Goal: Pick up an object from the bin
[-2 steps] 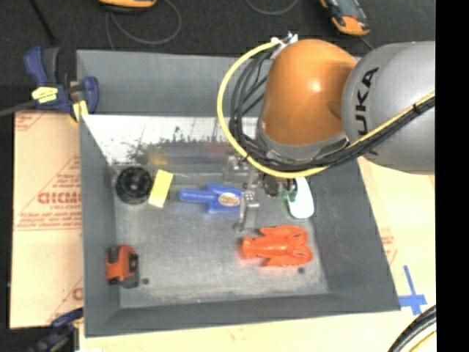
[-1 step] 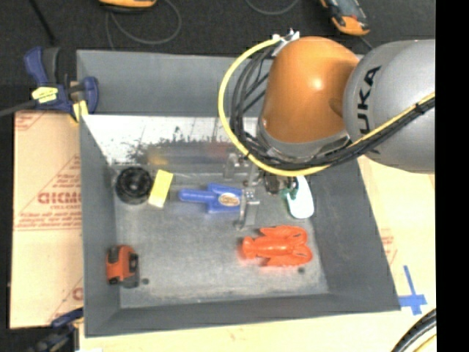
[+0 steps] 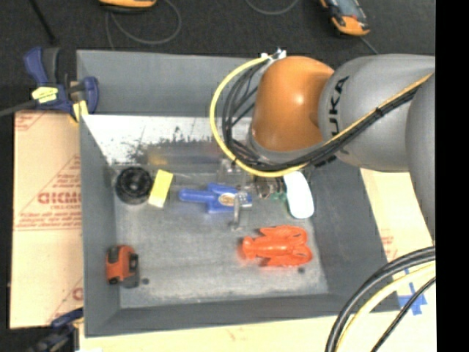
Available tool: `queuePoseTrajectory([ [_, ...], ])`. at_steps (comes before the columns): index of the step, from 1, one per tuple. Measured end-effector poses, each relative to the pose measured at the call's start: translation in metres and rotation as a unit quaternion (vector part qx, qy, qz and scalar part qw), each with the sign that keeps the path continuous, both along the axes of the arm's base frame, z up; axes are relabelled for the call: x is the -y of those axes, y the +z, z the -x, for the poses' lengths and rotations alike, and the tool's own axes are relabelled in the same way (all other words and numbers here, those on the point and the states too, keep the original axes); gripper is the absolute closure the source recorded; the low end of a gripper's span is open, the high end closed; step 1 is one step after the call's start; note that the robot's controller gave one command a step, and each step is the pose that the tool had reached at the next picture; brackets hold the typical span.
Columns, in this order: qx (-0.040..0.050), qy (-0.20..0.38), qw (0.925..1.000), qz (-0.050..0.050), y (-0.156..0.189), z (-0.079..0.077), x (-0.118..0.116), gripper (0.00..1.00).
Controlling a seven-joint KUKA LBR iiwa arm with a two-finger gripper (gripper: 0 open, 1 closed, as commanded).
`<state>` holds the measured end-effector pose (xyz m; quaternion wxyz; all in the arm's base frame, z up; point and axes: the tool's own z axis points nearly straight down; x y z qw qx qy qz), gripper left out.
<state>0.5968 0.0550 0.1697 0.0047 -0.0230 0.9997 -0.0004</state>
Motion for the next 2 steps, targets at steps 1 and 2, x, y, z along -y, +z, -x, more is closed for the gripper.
queuePoseTrajectory([
  [1,-0.0010,0.013,0.9999,0.000,-0.007,-0.039,0.017,0.00],
  [2,-0.0024,-0.026,0.9996,-0.001,-0.036,-0.038,0.020,0.00],
])
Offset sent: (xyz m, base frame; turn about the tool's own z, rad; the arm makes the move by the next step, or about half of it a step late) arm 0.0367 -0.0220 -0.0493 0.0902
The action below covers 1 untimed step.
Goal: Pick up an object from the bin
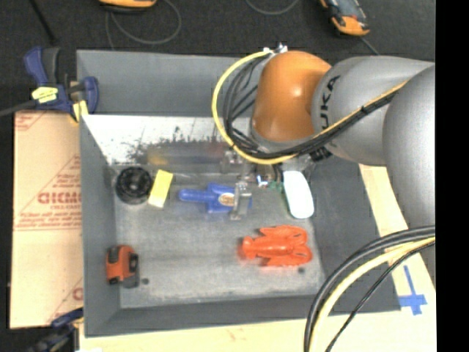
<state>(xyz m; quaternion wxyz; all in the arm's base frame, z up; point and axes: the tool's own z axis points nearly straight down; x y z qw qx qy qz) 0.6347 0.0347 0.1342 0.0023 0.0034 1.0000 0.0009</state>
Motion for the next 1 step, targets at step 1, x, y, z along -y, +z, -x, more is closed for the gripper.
queuePoseTrajectory([
  [1,-0.0035,-0.010,0.9999,0.000,-0.0676,-0.0004,-0.0015,0.00],
])
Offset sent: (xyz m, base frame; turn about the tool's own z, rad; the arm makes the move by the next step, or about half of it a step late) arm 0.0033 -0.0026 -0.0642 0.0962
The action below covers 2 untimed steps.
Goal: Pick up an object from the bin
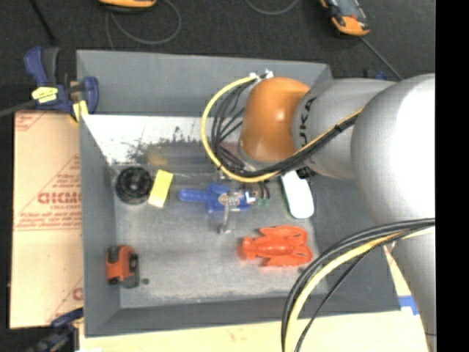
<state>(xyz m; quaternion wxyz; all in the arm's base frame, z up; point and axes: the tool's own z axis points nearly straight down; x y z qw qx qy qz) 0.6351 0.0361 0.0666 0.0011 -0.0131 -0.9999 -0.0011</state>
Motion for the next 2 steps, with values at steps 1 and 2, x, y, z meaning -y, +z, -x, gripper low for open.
queuePoseTrajectory([
  [1,0.0045,-0.032,0.9995,0.000,0.0043,-0.0040,0.0041,1.00],
  [2,0.0046,-0.036,0.9994,0.000,0.0043,-0.0043,0.0047,1.00],
])
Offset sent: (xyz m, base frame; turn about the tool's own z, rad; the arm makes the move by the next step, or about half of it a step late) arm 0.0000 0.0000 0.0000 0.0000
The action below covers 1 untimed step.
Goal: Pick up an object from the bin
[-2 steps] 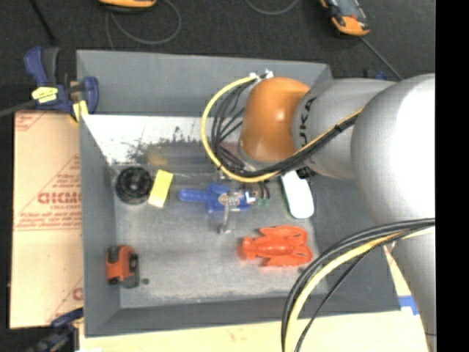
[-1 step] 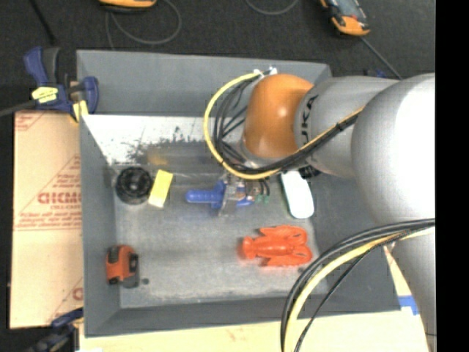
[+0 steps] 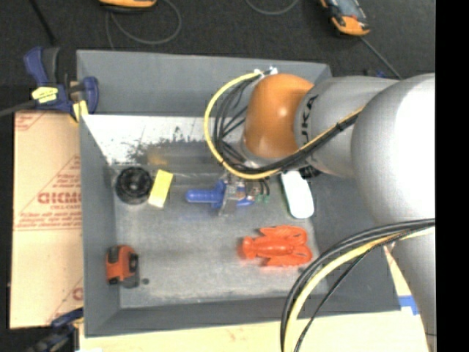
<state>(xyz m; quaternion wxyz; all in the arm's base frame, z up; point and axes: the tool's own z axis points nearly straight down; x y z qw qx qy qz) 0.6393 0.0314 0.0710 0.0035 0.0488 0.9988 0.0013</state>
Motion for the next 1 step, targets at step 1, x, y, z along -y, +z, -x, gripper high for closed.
queuePoseTrajectory([
  [1,-0.0017,-0.001,1.0000,0.000,0.0031,0.0007,0.0001,1.00],
])
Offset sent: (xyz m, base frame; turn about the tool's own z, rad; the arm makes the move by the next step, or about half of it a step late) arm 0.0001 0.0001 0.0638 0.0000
